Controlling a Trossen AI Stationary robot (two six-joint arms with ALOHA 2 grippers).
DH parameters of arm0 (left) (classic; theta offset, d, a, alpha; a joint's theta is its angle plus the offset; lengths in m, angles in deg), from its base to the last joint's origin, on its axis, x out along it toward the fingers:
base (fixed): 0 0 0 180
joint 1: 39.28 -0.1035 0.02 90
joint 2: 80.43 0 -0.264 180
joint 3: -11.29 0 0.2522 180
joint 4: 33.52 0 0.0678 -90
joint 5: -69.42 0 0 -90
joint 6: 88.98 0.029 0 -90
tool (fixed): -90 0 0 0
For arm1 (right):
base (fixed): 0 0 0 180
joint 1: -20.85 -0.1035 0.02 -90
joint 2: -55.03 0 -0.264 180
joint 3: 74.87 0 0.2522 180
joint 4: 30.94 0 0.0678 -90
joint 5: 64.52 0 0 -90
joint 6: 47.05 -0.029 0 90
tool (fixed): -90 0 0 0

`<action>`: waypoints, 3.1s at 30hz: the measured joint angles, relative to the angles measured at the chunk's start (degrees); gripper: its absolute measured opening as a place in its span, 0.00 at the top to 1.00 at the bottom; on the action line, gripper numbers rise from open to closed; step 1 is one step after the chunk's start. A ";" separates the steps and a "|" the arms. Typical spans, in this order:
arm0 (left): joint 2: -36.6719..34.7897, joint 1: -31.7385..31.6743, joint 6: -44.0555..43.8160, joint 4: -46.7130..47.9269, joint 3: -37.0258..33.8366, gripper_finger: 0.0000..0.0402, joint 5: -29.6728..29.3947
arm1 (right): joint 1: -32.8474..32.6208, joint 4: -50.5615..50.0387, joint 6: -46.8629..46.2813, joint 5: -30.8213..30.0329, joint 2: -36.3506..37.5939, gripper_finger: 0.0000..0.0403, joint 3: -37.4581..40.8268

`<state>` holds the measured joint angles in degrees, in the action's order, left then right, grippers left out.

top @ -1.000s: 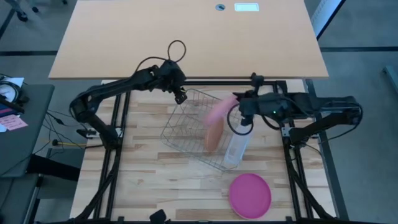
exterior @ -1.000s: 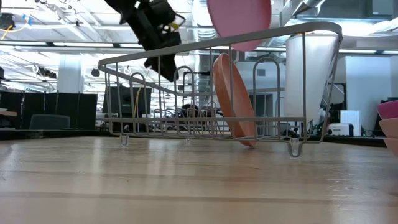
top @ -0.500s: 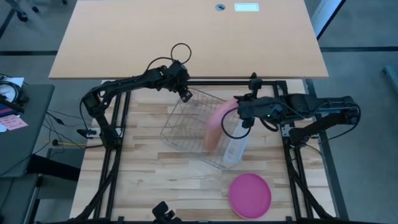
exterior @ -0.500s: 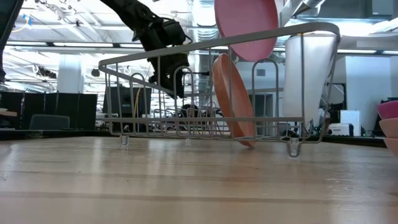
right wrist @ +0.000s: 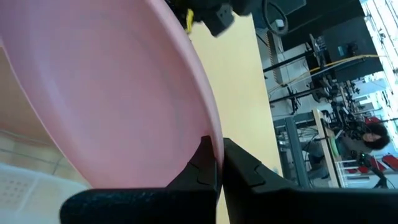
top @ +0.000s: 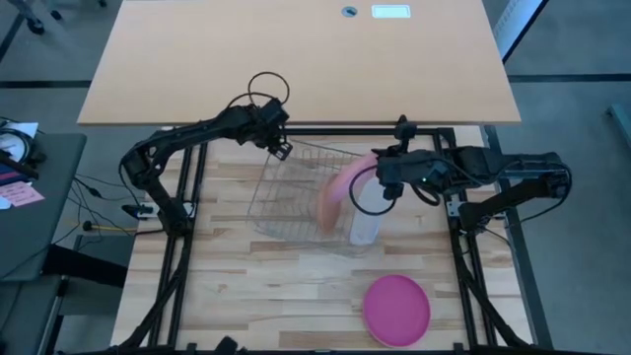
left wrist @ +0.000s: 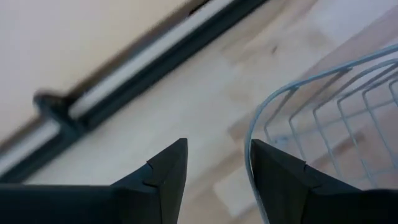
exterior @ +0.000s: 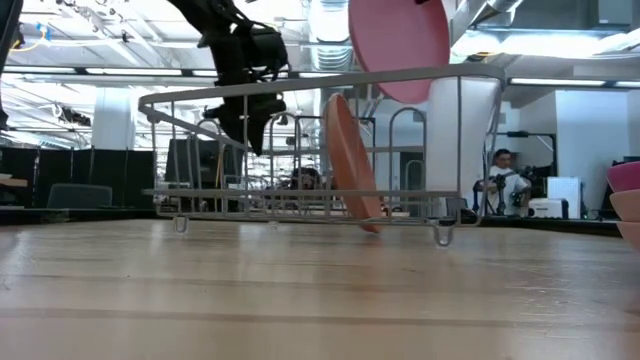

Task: Sort dishes
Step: Put the light pink plate in the dish rack

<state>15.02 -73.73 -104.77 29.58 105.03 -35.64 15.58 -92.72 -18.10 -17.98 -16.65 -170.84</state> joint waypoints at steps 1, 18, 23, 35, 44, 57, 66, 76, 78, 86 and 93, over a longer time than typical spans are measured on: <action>-0.05 0.30 -1.31 1.82 0.03 0.58 -0.05 | 0.41 0.01 0.00 0.01 0.00 0.98 0.00; 0.14 7.75 -7.06 9.49 -0.12 0.58 -0.72 | 2.81 -1.49 -0.07 0.02 0.00 0.98 0.00; 0.12 7.78 -3.59 8.84 -0.12 0.58 -0.70 | 2.82 -1.83 -1.67 1.55 0.00 0.98 0.00; -10.62 7.66 0.77 9.15 -0.95 0.58 -2.10 | 6.15 5.81 1.36 12.07 0.00 0.98 0.00; -19.73 9.07 -3.94 11.40 -11.39 0.58 -4.71 | 3.21 5.59 -3.18 12.15 0.00 0.98 0.00; -25.67 26.37 -22.74 11.18 -24.61 0.58 5.50 | -4.29 3.25 -6.08 12.13 0.00 0.98 0.00; -25.74 39.16 -33.75 5.39 -24.67 0.58 4.99 | -4.54 3.26 -6.60 11.93 0.00 0.98 0.00; -25.71 47.87 -41.82 0.18 -24.67 0.58 4.28 | -4.86 0.91 -9.68 11.93 0.00 0.98 0.00; -25.71 49.45 -41.99 -0.54 -24.67 0.58 4.30 | -4.89 0.03 -10.80 11.93 0.00 0.98 0.00; -27.01 53.20 -41.63 5.17 -23.58 0.58 4.89 | -8.90 1.03 -12.34 11.92 0.43 0.98 0.00; -29.31 54.00 -38.42 0.93 -23.35 0.58 -2.31 | -12.85 6.04 -12.08 10.62 0.23 0.98 0.00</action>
<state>-14.29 -19.73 -143.19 30.51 81.67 -37.96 2.73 -86.68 -30.18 -7.36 -16.42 -170.84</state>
